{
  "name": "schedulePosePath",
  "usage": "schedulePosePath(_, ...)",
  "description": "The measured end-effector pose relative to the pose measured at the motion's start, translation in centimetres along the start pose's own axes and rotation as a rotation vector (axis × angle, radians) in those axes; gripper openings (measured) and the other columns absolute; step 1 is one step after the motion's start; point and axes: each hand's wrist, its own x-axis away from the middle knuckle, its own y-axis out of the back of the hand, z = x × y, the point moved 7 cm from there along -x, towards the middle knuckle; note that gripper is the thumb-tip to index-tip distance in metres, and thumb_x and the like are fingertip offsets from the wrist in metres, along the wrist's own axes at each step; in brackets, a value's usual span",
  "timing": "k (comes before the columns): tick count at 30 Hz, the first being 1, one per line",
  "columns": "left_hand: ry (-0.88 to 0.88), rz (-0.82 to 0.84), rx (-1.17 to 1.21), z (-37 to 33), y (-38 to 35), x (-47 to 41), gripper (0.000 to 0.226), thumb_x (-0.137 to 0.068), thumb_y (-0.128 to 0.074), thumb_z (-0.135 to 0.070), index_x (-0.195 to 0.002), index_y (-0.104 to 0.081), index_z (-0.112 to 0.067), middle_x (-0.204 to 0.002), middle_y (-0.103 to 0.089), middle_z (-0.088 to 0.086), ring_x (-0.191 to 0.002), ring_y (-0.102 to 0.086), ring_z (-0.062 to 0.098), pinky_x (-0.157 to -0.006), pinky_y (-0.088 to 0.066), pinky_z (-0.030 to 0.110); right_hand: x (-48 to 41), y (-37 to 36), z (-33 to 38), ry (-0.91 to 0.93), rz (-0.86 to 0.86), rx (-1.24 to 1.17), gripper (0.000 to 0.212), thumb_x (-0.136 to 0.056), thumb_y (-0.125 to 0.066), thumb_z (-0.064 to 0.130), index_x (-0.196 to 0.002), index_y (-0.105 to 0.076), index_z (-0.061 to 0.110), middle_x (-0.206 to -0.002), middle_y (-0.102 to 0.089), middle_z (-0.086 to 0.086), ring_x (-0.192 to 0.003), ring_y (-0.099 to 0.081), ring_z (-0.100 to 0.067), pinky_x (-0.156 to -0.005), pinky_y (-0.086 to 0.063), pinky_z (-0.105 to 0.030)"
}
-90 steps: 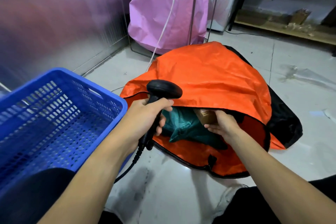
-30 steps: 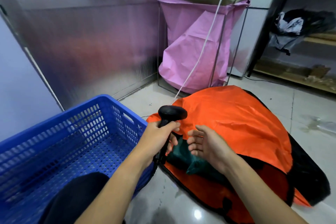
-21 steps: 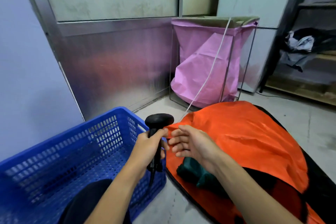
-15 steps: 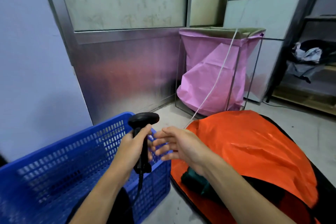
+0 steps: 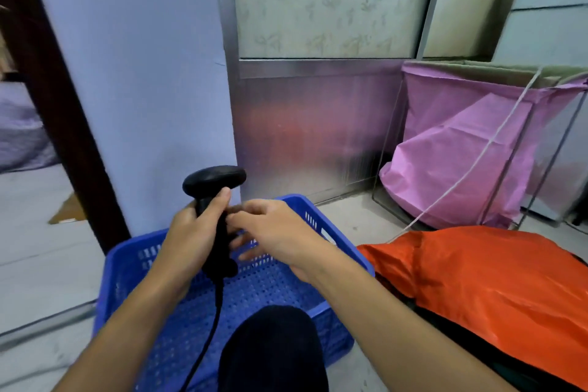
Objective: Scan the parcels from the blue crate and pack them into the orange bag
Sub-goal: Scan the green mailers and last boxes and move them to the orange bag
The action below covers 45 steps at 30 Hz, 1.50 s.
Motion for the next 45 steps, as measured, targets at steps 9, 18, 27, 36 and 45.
schedulePosePath(9,0.043,-0.254,0.07,1.9,13.8,0.7,0.036,-0.1,-0.062,-0.045,-0.095,-0.07,-0.011,-0.076,-0.074,0.014,-0.063,-0.073,0.026,-0.051,-0.06,0.035,-5.1,-13.4,0.6,-0.031,0.248,0.028,0.024,-0.101,-0.058,0.021,-0.116,-0.069,0.006,-0.09,-0.069,-0.006,-0.079,-0.065,-0.018,-0.078,-0.061,-0.04)
schedulePosePath(18,0.225,-0.365,0.111,9.3,25.1,3.0,0.03,-0.104,-0.052,-0.037,-0.091,-0.067,-0.014,-0.073,-0.069,0.006,-0.065,-0.069,0.023,-0.061,-0.056,0.026,-7.3,-26.5,-3.7,-0.122,0.482,0.106,0.008,-0.099,-0.055,0.015,-0.097,-0.061,0.011,-0.082,-0.065,-0.008,-0.075,-0.065,-0.021,-0.057,-0.055,-0.024)
schedulePosePath(27,0.48,-0.423,0.078,24.0,31.6,6.3,0.039,-0.104,-0.053,-0.047,-0.12,-0.071,-0.017,-0.103,-0.081,0.006,-0.097,-0.078,0.024,-0.095,-0.059,0.045,-8.2,-36.5,-17.0,-0.418,0.502,0.056,0.014,-0.099,-0.053,0.01,-0.099,-0.065,0.002,-0.084,-0.07,-0.013,-0.066,-0.07,-0.02,-0.059,-0.063,-0.033)
schedulePosePath(36,0.752,-0.551,0.153,39.2,32.5,11.5,0.04,-0.109,-0.044,-0.047,-0.121,-0.055,-0.01,-0.111,-0.071,0.004,-0.1,-0.069,0.015,-0.082,-0.054,0.03,-7.2,-41.4,-32.3,-0.703,0.564,0.212,0.03,-0.097,-0.056,0.028,-0.112,-0.068,0.004,-0.099,-0.076,-0.015,-0.083,-0.075,-0.03,-0.073,-0.064,-0.038)
schedulePosePath(45,0.906,-0.669,0.642,48.8,30.5,15.9,0.042,-0.112,-0.04,-0.03,-0.12,-0.067,0.0,-0.102,-0.079,0.017,-0.09,-0.077,0.03,-0.067,-0.062,0.038,-4.5,-42.4,-41.7,-0.829,0.712,0.334,0.013,-0.093,-0.057,0.007,-0.097,-0.067,0.015,-0.101,-0.073,-0.012,-0.101,-0.072,-0.033,-0.088,-0.058,-0.043)
